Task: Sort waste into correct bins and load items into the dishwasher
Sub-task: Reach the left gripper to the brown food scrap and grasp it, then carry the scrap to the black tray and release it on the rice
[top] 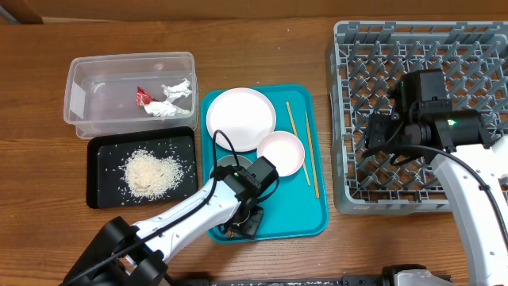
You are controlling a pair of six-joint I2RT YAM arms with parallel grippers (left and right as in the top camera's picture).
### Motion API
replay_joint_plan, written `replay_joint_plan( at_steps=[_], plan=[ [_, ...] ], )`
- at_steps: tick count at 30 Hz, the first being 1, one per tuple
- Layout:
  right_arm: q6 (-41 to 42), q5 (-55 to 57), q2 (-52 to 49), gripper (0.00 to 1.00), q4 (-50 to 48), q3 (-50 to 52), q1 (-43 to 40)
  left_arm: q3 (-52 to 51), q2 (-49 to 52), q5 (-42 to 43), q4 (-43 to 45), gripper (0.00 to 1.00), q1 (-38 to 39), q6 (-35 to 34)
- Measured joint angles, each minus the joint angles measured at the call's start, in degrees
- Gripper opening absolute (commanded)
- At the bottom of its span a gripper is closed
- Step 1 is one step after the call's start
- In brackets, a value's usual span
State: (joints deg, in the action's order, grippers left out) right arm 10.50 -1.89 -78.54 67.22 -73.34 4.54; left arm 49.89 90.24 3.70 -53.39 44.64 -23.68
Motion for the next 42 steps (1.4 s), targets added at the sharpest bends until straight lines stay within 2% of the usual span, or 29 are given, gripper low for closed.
replay_joint_plan(
  at_steps=[3,11,12,13,15,22,26,31,37,38,42],
  plan=[
    [0.02,0.00,0.00,0.60,0.46,0.00,0.00,0.00,0.00,0.24,1.29,0.61,0.00,-0.13],
    [0.00,0.00,0.00,0.60,0.55,0.00,0.00,-0.15,0.00,0.37,2.60,0.52,0.00,-1.90],
    [0.02,-0.02,0.00,0.60,0.50,0.00,0.00,-0.28,0.00,0.37,2.60,0.50,0.00,-2.10],
    [-0.02,0.00,0.00,0.60,0.52,0.00,0.00,-0.52,0.00,0.37,2.45,0.41,0.00,-2.47],
    [0.00,0.00,0.00,0.60,0.55,0.00,0.00,-0.90,0.00,0.33,2.34,0.37,0.00,-2.78],
    [-0.02,0.00,0.00,0.60,0.74,0.00,0.00,-0.92,0.00,0.31,2.43,0.05,0.02,-3.26],
    [0.02,0.00,0.00,0.60,0.90,0.00,0.00,-0.87,0.00,0.31,2.03,0.04,0.00,-3.39],
    [-0.02,0.00,0.00,0.60,0.96,0.00,0.00,2.29,0.07,0.28,-3.04,0.04,0.02,-3.39],
    [-0.02,-0.02,0.00,0.60,1.22,-0.04,0.00,15.41,0.28,-2.71,-10.82,0.04,0.02,-3.37],
    [0.00,0.02,0.00,0.60,1.31,-0.04,0.00,20.28,0.20,-4.70,-14.29,0.04,0.00,-3.39],
    [-0.04,-0.02,0.02,0.60,1.31,-0.04,0.00,26.27,0.20,-8.92,-20.17,0.04,-1.07,-3.39]
  ],
)
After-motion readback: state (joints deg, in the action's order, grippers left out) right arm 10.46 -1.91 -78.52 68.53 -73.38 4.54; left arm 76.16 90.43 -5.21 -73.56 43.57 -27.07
